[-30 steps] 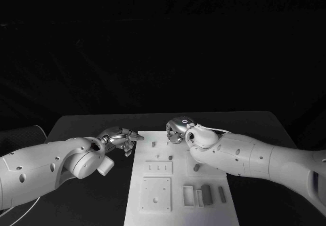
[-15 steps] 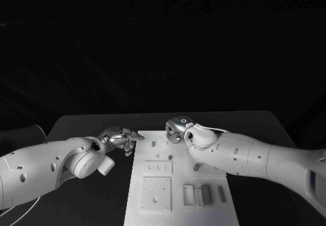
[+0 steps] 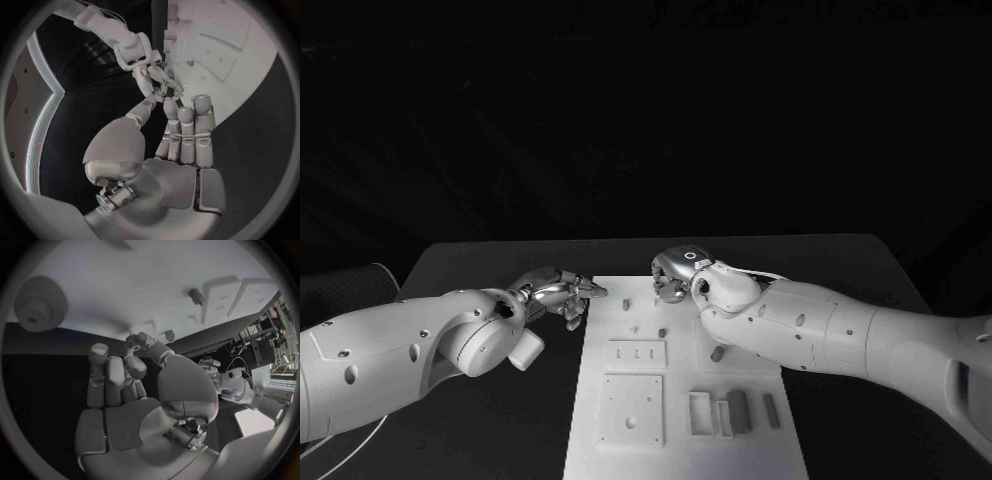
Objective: Assemble the parts on the task board
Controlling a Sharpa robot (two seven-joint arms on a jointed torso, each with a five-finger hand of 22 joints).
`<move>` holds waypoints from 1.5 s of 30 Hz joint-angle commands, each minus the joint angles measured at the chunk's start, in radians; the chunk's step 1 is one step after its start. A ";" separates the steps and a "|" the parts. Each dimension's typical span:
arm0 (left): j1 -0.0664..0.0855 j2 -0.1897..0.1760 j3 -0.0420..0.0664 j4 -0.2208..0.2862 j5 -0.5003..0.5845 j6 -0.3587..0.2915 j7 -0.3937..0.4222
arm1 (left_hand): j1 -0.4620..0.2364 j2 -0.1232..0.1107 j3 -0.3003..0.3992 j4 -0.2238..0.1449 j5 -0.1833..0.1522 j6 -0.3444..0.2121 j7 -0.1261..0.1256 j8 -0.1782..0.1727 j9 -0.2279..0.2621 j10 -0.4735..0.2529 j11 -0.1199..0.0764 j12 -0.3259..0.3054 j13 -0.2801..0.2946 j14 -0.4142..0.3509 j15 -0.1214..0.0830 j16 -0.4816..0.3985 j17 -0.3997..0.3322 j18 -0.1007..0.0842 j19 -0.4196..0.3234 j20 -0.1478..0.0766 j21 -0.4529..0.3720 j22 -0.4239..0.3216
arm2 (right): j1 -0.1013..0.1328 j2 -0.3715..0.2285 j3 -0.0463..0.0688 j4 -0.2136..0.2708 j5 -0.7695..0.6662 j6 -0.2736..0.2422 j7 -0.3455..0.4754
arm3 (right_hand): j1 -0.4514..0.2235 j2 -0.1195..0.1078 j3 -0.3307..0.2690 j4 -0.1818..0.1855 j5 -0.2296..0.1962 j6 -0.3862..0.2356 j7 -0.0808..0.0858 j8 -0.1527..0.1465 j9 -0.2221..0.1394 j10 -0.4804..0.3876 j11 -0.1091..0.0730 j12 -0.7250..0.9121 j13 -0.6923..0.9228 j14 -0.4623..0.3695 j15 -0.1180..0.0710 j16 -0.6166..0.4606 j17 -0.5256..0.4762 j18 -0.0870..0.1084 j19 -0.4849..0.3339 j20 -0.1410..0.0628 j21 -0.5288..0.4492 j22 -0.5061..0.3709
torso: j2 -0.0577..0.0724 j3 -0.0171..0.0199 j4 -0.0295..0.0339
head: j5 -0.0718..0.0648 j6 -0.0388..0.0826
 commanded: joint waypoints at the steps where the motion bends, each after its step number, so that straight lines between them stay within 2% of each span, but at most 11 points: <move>1: 0.001 0.003 0.001 0.001 -0.001 0.016 0.004 | -0.008 0.004 0.005 -0.003 -0.005 0.006 0.000 -0.005 0.001 -0.007 -0.001 0.006 0.001 -0.005 -0.001 0.004 -0.002 0.083 0.000 -0.004 0.000 0.002 | 0.000 0.000 0.000 0.000 -0.004 0.012 0.002 | 0.002 -0.011 0.002 0.001 -0.003 0.004 0.002 -0.001 0.000 -0.006 0.001 -0.007 -0.001 0.004 -0.004 -0.007 -0.002 0.047 -0.001 -0.004 0.004 0.016 | -0.001 0.0001 -0.0013 | 0.000 -0.002; 14: 0.001 0.002 0.001 0.001 -0.001 0.015 0.003 | -0.008 0.004 0.005 -0.003 -0.005 0.006 0.000 -0.006 0.002 -0.008 -0.001 0.006 0.001 -0.006 -0.001 0.005 -0.003 0.083 0.000 -0.004 0.000 0.002 | 0.000 -0.003 0.000 0.000 0.007 0.011 0.004 | 0.002 -0.016 0.002 0.001 -0.006 -0.005 0.006 -0.009 -0.002 -0.006 0.004 -0.009 -0.002 -0.001 -0.002 -0.011 -0.009 0.047 -0.002 -0.003 0.002 0.015 | -0.002 0.0009 -0.0010 | 0.000 -0.002; 25: 0.001 0.001 0.001 0.000 -0.001 0.016 0.002 | -0.008 0.004 0.005 -0.003 -0.005 0.005 0.000 -0.006 0.002 -0.008 -0.001 0.006 0.001 -0.006 -0.001 0.006 -0.004 0.083 0.000 -0.003 0.000 0.002 | 0.000 -0.002 0.000 -0.002 0.017 0.004 0.004 | -0.013 -0.051 0.002 0.009 -0.030 -0.074 0.031 -0.053 -0.022 -0.006 0.028 -0.016 -0.006 -0.012 0.018 -0.023 -0.029 0.047 -0.001 0.001 -0.004 0.012 | -0.002 0.0002 -0.0010 | 0.000 -0.001; 37: 0.001 -0.001 0.001 0.001 -0.001 0.016 0.001 | -0.008 0.004 0.005 -0.003 -0.005 0.005 0.000 -0.007 0.002 -0.008 -0.001 0.006 0.001 -0.007 0.000 0.007 -0.006 0.083 0.000 -0.003 -0.001 0.003 | 0.000 -0.005 0.000 0.000 0.019 0.004 0.003 | -0.014 -0.053 0.006 0.011 -0.033 -0.080 0.035 -0.057 -0.025 -0.006 0.032 -0.017 -0.007 -0.012 0.022 -0.025 -0.031 0.047 0.000 0.002 -0.006 0.011 | -0.002 -0.0002 -0.0010 | -0.001 -0.001; 42: 0.001 -0.001 0.001 0.000 -0.001 0.015 0.002 | -0.008 0.004 0.005 -0.004 -0.005 0.005 0.000 -0.007 0.002 -0.008 -0.001 0.006 0.001 -0.007 0.000 0.007 -0.006 0.083 0.000 -0.003 -0.001 0.003 | 0.000 -0.021 0.000 0.020 0.023 -0.013 0.005 | -0.015 -0.053 0.007 0.012 -0.033 -0.079 0.035 -0.056 -0.025 -0.006 0.032 -0.017 -0.007 -0.011 0.022 -0.024 -0.029 0.047 0.000 0.002 -0.006 0.011 | -0.002 0.0004 -0.0006 | -0.001 0.000; 45: 0.001 -0.003 0.001 0.001 -0.001 0.012 0.006 | -0.008 0.004 0.005 -0.004 -0.005 0.005 0.000 -0.007 0.002 -0.009 -0.001 0.005 0.001 -0.008 0.000 0.008 -0.007 0.083 -0.001 -0.003 -0.001 0.003 | 0.001 -0.040 0.000 0.050 0.035 -0.023 0.007 | -0.016 -0.053 0.007 0.012 -0.032 -0.077 0.035 -0.056 -0.025 -0.005 0.032 -0.017 -0.007 -0.010 0.023 -0.024 -0.028 0.047 0.001 0.002 -0.006 0.011 | -0.003 0.0009 -0.0012 | 0.000 0.002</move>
